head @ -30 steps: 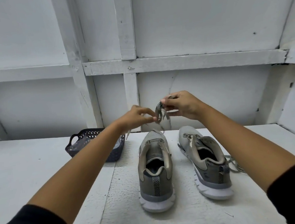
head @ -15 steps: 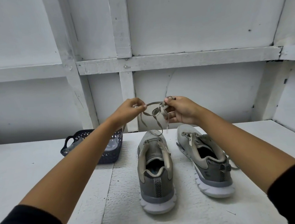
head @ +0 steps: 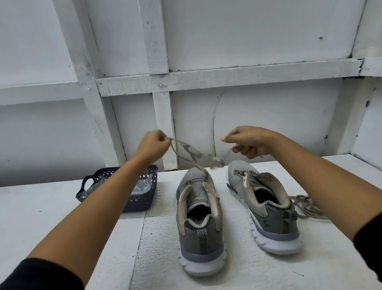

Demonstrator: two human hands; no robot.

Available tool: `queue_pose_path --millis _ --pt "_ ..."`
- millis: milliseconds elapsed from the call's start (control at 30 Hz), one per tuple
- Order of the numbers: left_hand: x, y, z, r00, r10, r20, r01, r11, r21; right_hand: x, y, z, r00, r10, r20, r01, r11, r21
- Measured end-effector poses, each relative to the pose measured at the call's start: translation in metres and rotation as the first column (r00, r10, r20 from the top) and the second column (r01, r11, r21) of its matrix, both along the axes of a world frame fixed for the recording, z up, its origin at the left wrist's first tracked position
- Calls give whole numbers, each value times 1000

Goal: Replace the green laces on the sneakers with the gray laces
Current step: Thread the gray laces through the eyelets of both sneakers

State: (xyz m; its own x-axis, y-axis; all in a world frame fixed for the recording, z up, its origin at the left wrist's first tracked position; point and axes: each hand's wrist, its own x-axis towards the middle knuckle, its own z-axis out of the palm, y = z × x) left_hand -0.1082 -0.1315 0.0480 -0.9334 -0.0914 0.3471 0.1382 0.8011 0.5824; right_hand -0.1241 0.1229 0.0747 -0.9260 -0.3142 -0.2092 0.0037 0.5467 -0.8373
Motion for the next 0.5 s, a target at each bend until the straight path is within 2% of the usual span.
queue_pose_path --millis 67,133,167,267,367,400,433,467,500 --pt "-4 -8 4 991 118 -67 -113 991 68 -2 11 3 998 -58 22 59 997 -57" --pt "-5 -9 7 978 192 -79 -182 977 113 -4 15 7 985 -170 29 172 953 -251" --pt "-5 -8 8 978 200 -58 -192 975 112 -5 14 8 972 -229 47 230 898 -376" --pt "3 -2 13 982 109 153 -120 990 67 -4 9 13 949 -294 115 295 696 -654" --pt "13 5 22 921 -30 389 24 1000 20 0 1 14 963 -250 98 242 648 -722" --pt "15 7 24 909 -97 404 60 993 103 3 -3 14 969 -231 89 223 653 -724" --pt "15 10 27 901 -175 396 73 963 259 5 -6 14 974 -211 84 206 665 -718" --pt "16 12 30 894 -258 367 71 889 453 7 -10 13 979 -187 79 188 687 -702" --pt "16 15 34 886 -334 322 62 773 631 9 -14 12 984 -162 71 167 721 -673"
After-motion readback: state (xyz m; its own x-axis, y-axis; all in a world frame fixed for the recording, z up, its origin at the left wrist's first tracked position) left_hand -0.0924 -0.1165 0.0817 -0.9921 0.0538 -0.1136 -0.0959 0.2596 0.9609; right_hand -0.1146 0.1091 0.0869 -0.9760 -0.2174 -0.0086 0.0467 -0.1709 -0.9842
